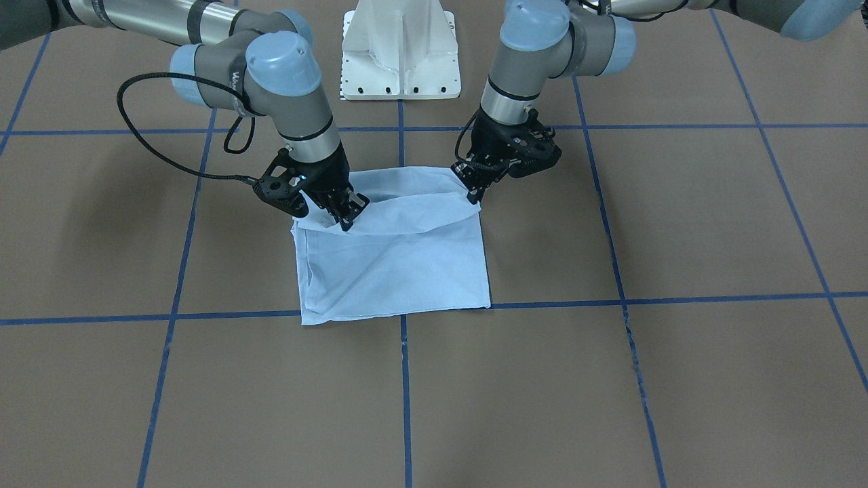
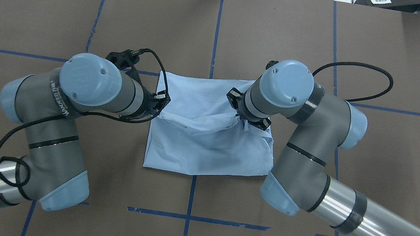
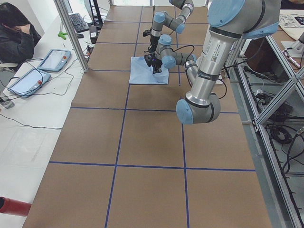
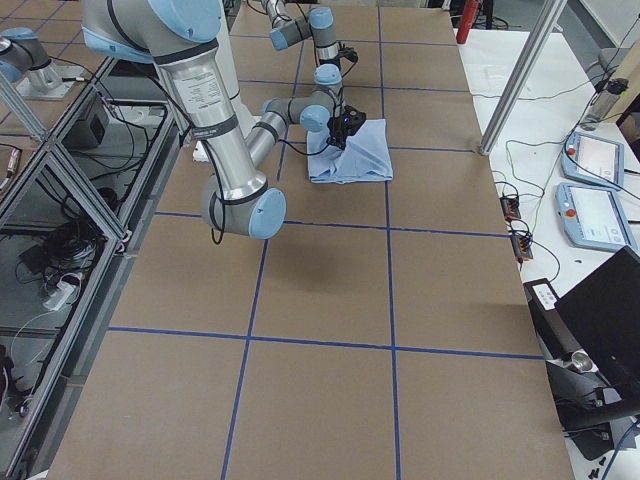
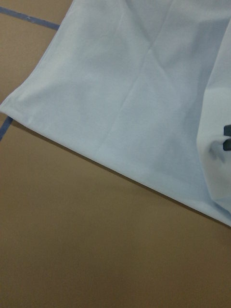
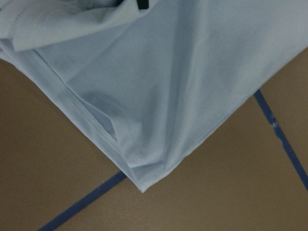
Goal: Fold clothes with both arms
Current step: 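Lay the folded edge down and open both grippers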
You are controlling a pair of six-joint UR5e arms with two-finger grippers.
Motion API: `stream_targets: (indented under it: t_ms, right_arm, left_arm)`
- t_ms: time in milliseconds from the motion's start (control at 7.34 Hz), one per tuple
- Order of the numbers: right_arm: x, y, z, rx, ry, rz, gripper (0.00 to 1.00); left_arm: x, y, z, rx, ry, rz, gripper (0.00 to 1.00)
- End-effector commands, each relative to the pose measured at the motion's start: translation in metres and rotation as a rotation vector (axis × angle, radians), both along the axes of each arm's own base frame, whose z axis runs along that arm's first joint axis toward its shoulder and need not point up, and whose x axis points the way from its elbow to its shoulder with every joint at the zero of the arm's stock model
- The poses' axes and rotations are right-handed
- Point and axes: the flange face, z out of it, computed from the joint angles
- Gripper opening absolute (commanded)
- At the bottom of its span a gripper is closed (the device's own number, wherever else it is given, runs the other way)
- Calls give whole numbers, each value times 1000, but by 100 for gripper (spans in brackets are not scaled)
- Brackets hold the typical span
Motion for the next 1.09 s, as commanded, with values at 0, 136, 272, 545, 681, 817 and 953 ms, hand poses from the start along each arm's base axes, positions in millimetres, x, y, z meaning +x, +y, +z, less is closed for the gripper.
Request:
stream_targets:
  t_ms: [0,136,272,545,681,817,953]
  right_arm:
    - [-10,-88,0,1,39,16,17]
    - [-16,-115,16,63,53,-9,99]
    - [8,-143,29,90,71,-9,100]
    - [36,-166,35,77,56,-36,100]
    - [42,-168,26,86,31,-73,100]
    - [38,-163,23,102,33,-100,100]
    - [29,-152,22,114,62,-152,100]
  left_arm:
    - [9,-71,34,-11,-16,-75,10]
    - [-3,-107,50,41,-72,-72,96]
    - [-30,-139,55,76,-104,-92,100]
    - [-36,-147,49,121,-118,-71,100]
    - [-36,-147,44,120,-108,-63,100]
    - [-33,-141,38,103,-73,-11,100]
    - [-33,-141,33,106,-64,-6,100]
